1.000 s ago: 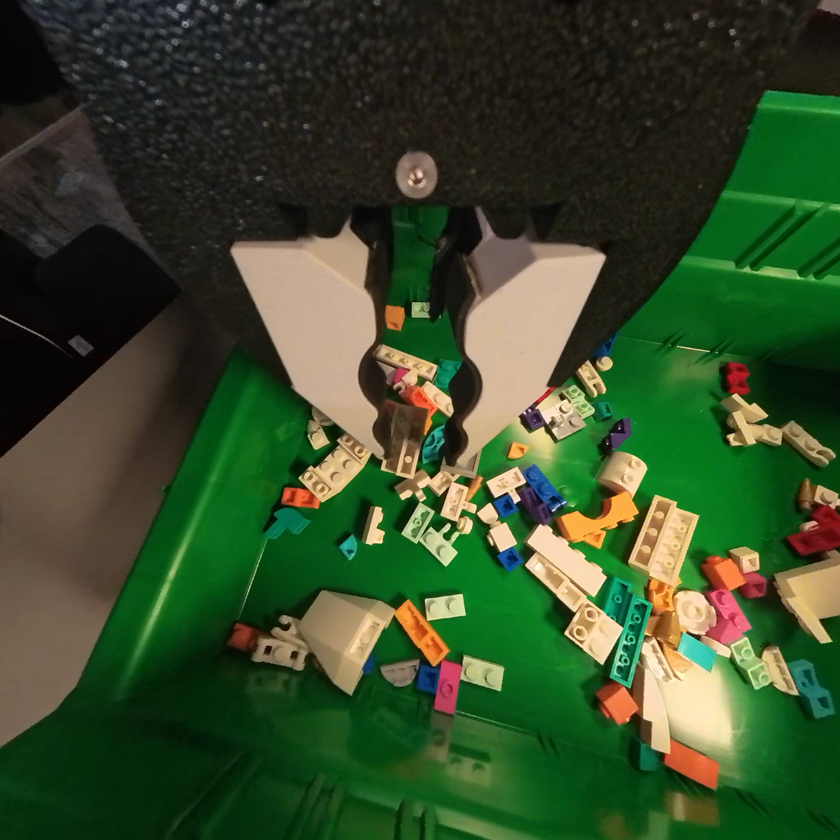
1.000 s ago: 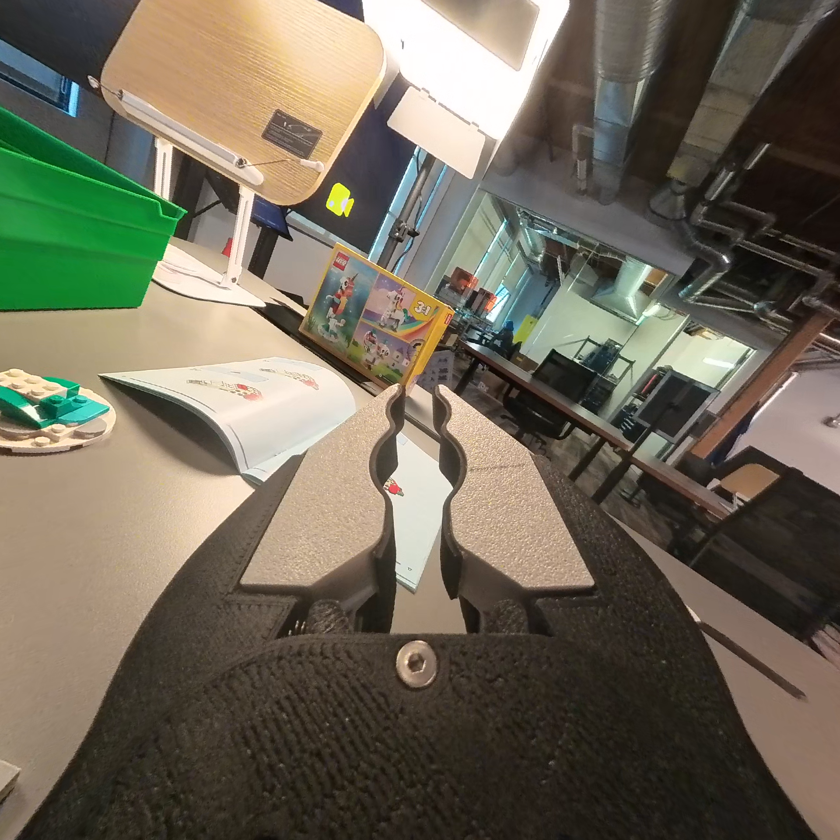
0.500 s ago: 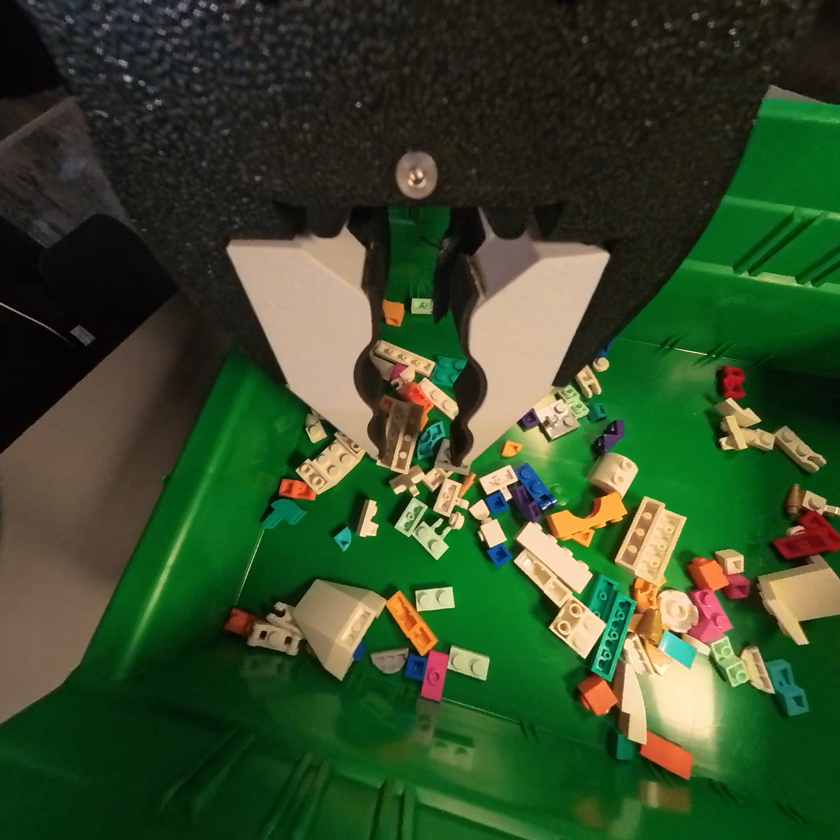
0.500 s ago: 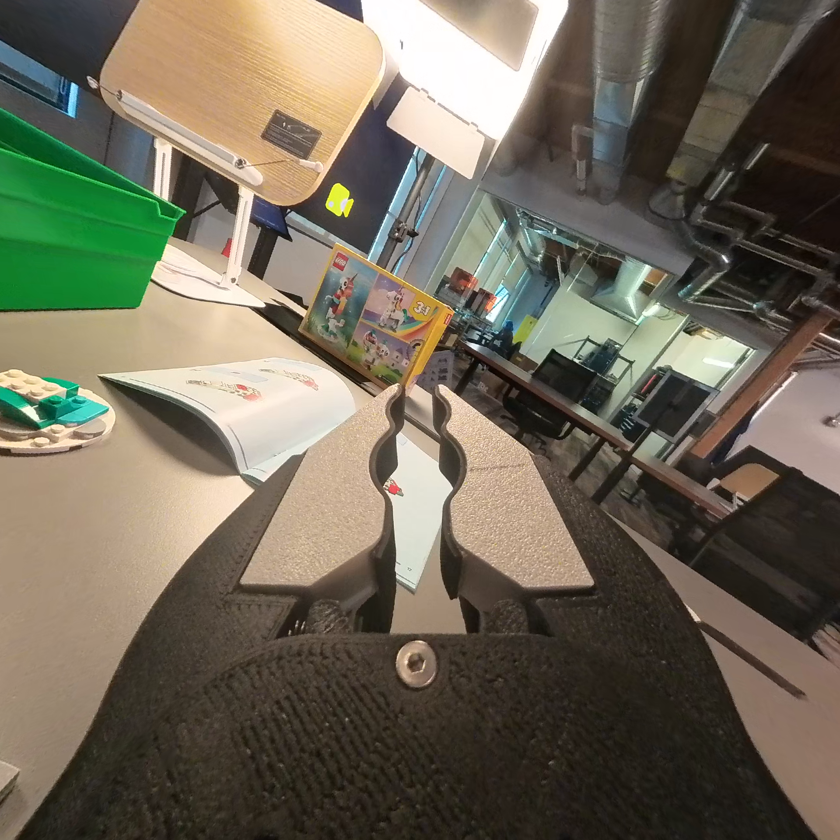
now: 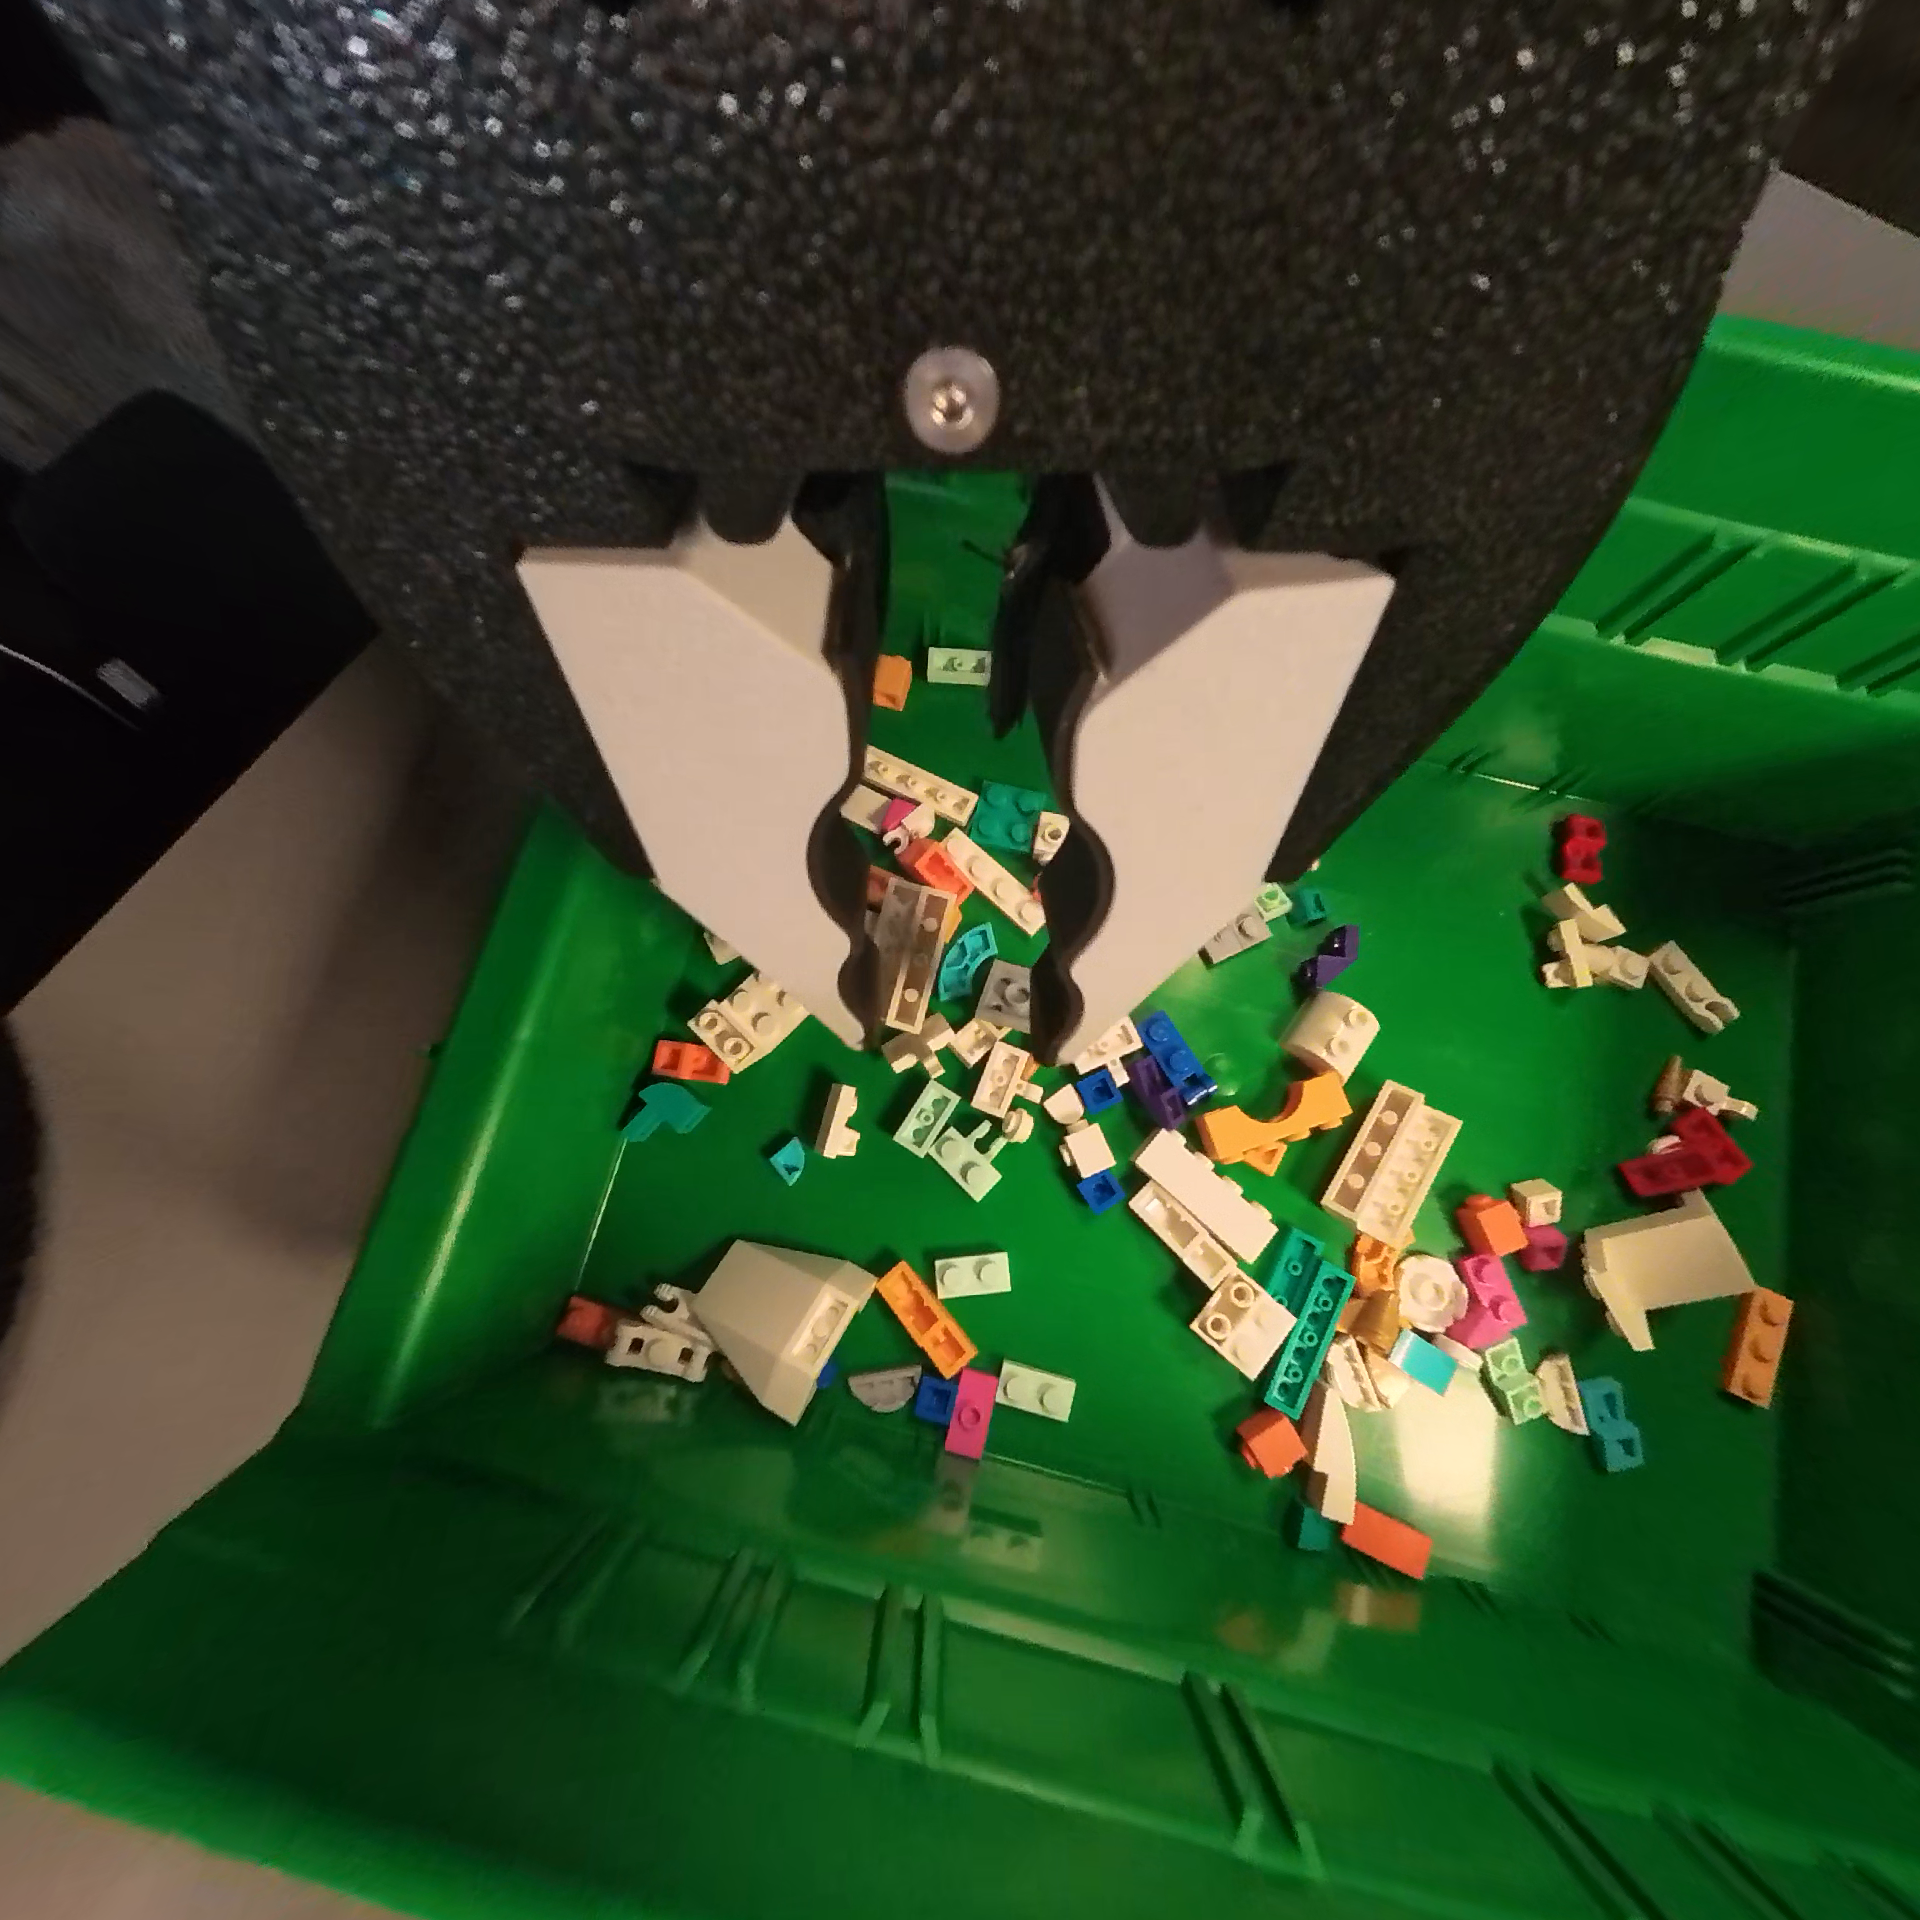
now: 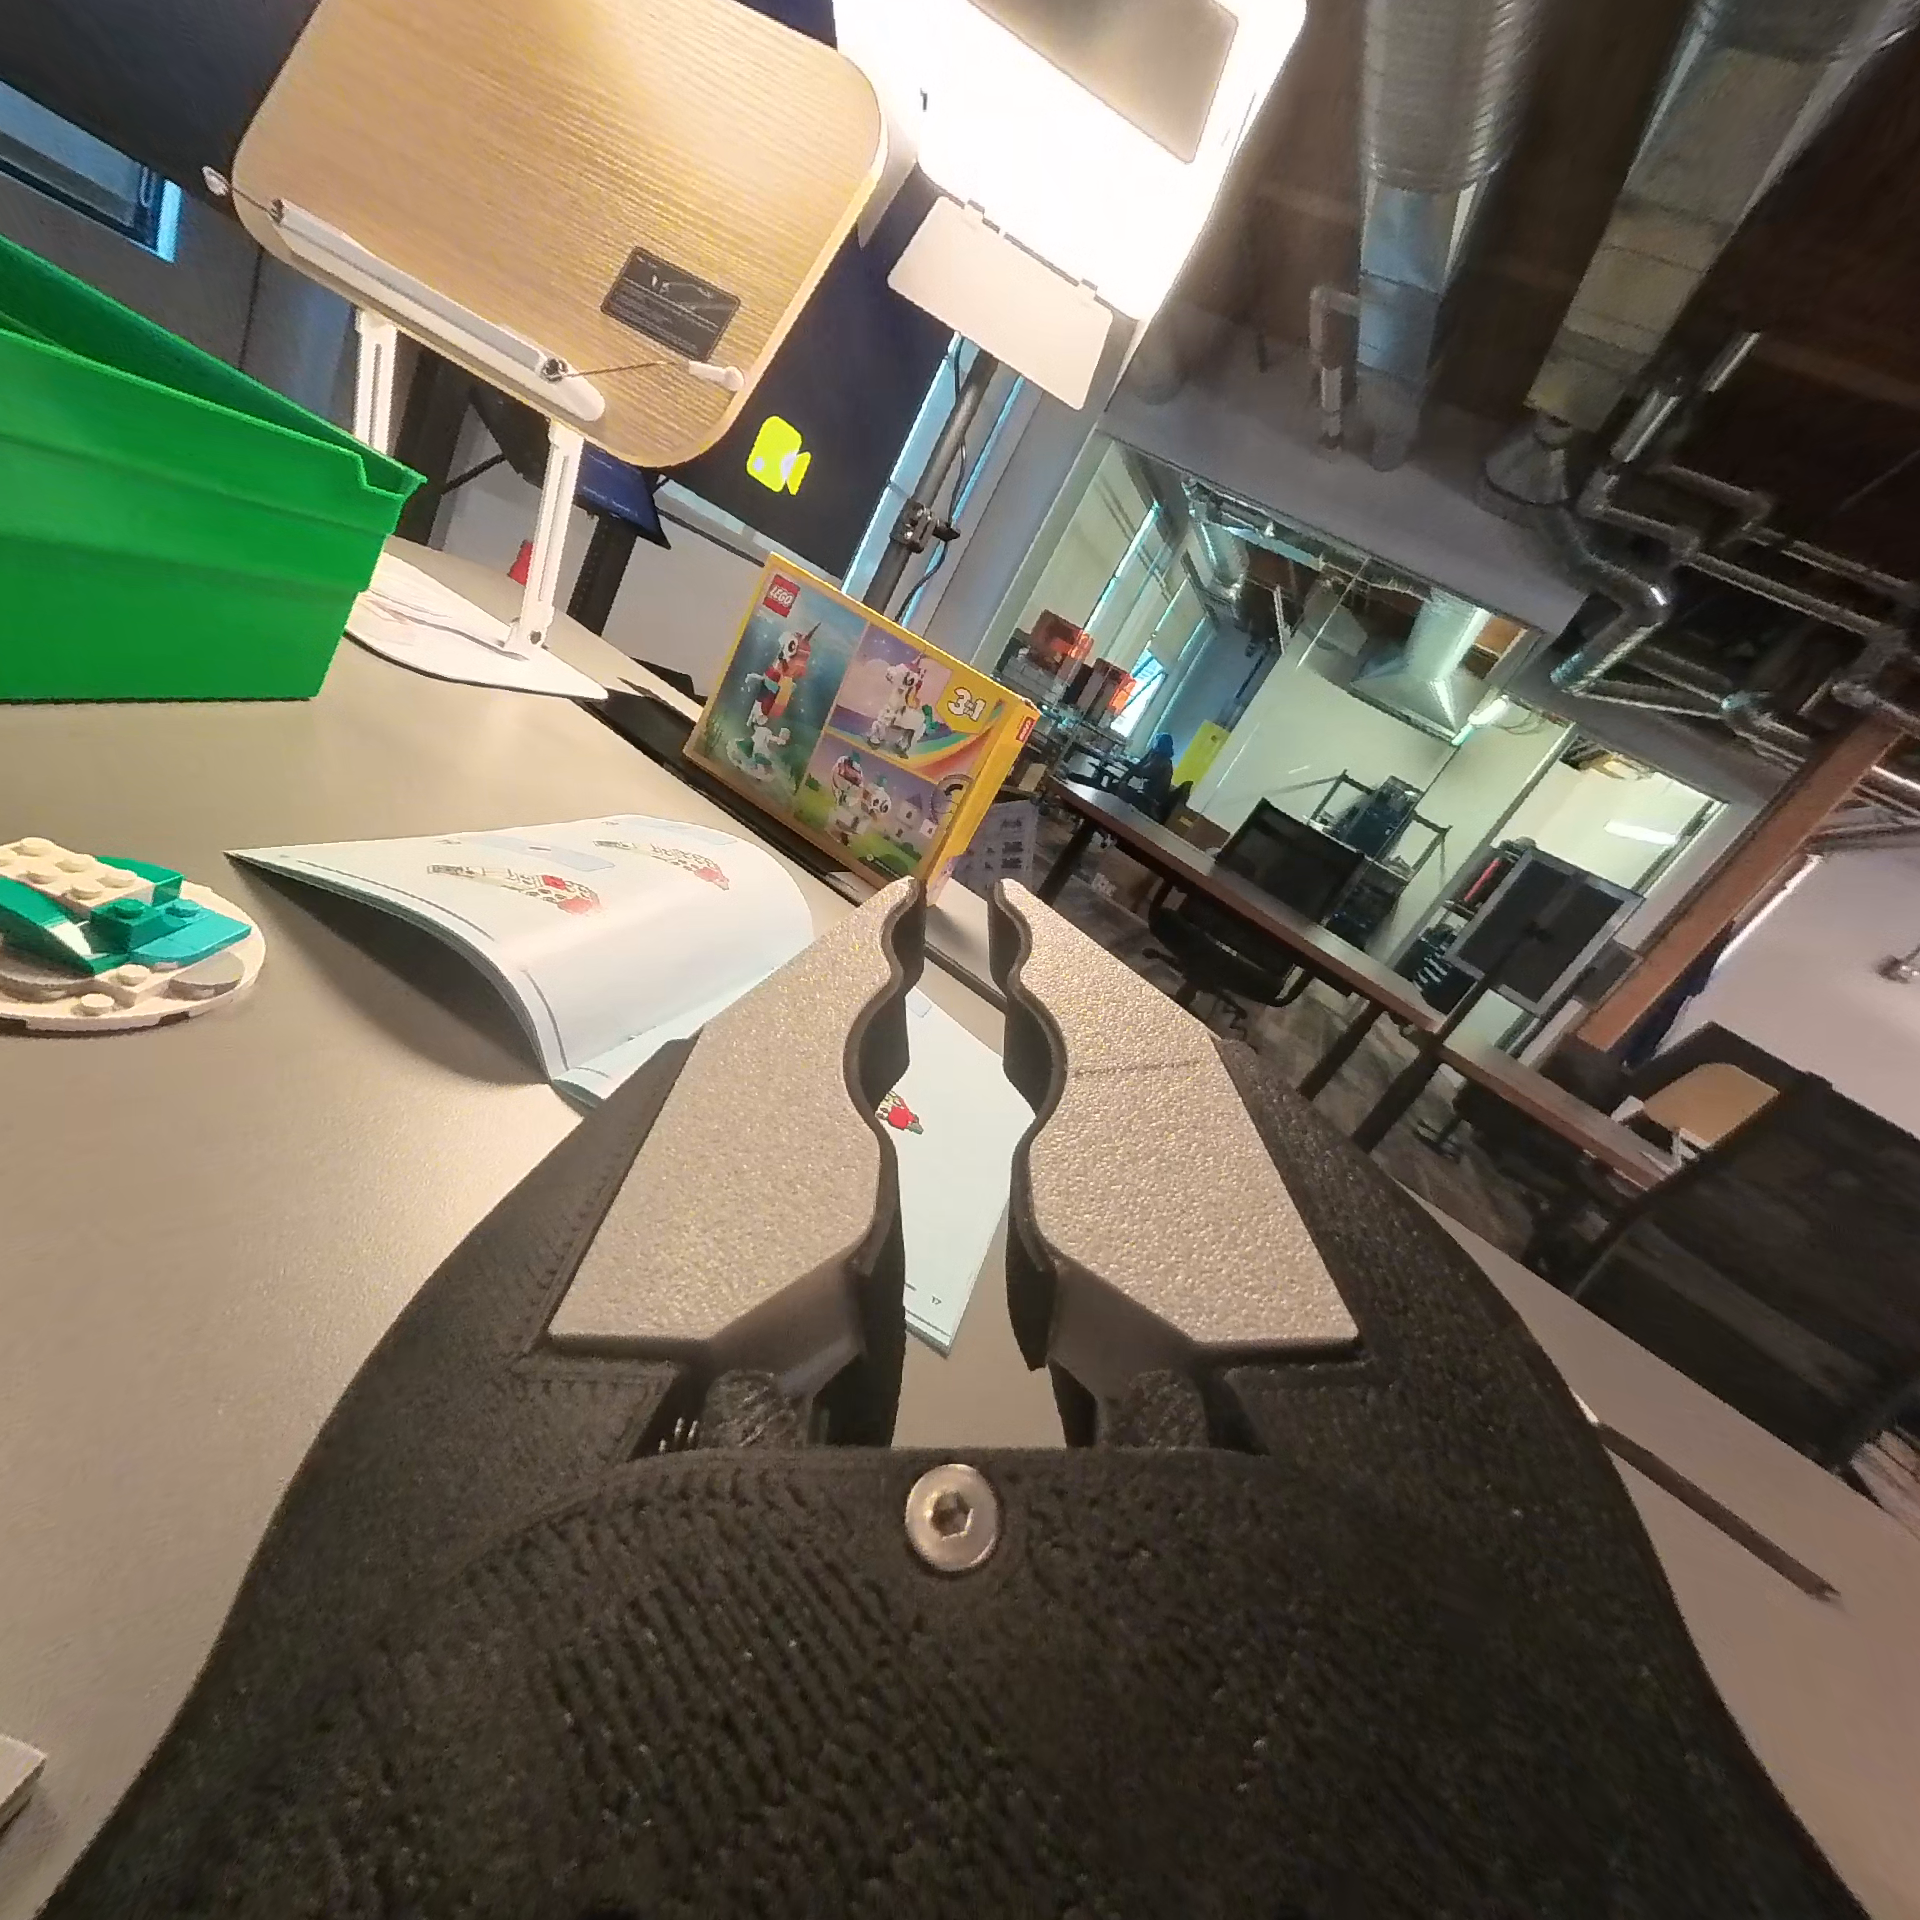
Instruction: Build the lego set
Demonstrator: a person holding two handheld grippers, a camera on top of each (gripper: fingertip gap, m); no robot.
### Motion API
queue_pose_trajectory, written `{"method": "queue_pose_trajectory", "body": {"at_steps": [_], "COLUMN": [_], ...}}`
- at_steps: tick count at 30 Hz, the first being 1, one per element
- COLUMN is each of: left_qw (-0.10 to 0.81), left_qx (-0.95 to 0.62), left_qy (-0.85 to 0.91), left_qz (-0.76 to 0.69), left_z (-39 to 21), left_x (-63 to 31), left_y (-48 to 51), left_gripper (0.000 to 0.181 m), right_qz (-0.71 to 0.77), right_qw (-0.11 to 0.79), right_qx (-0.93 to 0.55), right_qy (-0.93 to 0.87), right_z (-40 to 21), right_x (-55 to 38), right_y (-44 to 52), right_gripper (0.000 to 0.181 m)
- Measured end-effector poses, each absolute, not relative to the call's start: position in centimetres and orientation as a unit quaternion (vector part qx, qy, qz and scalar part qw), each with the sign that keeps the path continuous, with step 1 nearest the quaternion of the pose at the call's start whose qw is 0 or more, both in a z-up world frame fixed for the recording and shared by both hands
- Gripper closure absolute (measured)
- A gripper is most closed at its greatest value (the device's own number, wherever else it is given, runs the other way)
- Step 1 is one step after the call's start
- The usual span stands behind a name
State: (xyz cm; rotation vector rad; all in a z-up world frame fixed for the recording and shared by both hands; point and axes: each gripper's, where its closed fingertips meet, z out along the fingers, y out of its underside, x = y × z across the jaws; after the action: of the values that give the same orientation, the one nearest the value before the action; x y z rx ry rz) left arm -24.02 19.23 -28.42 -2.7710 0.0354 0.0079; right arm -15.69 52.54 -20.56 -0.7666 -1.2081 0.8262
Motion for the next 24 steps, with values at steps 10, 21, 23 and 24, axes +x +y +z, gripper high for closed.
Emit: {"method": "queue_pose_trajectory", "body": {"at_steps": [10, 21, 23, 24], "left_qw": [0.195, 0.196, 0.196, 0.196], "left_qx": [-0.981, -0.98, -0.98, -0.98], "left_qy": [0.016, -0.005, -0.008, -0.008], "left_qz": [0.01, -0.019, -0.02, -0.019], "left_z": [-27.85, -28.15, -28.23, -28.26], "left_x": [-24.13, -23.44, -23.45, -23.49], "left_y": [19.54, 19.29, 19.24, 19.22], "left_gripper": [0.154, 0.144, 0.144, 0.143], "right_qz": [0.367, 0.369, 0.369, 0.369], "right_qw": [0.678, 0.677, 0.677, 0.677], "right_qx": [-0.341, -0.341, -0.341, -0.341], "right_qy": [-0.538, -0.538, -0.538, -0.538], "right_z": [-20.56, -20.55, -20.55, -20.55], "right_x": [-15.7, -15.69, -15.69, -15.69], "right_y": [52.57, 52.56, 52.56, 52.54], "right_gripper": [0.171, 0.171, 0.171, 0.171]}}
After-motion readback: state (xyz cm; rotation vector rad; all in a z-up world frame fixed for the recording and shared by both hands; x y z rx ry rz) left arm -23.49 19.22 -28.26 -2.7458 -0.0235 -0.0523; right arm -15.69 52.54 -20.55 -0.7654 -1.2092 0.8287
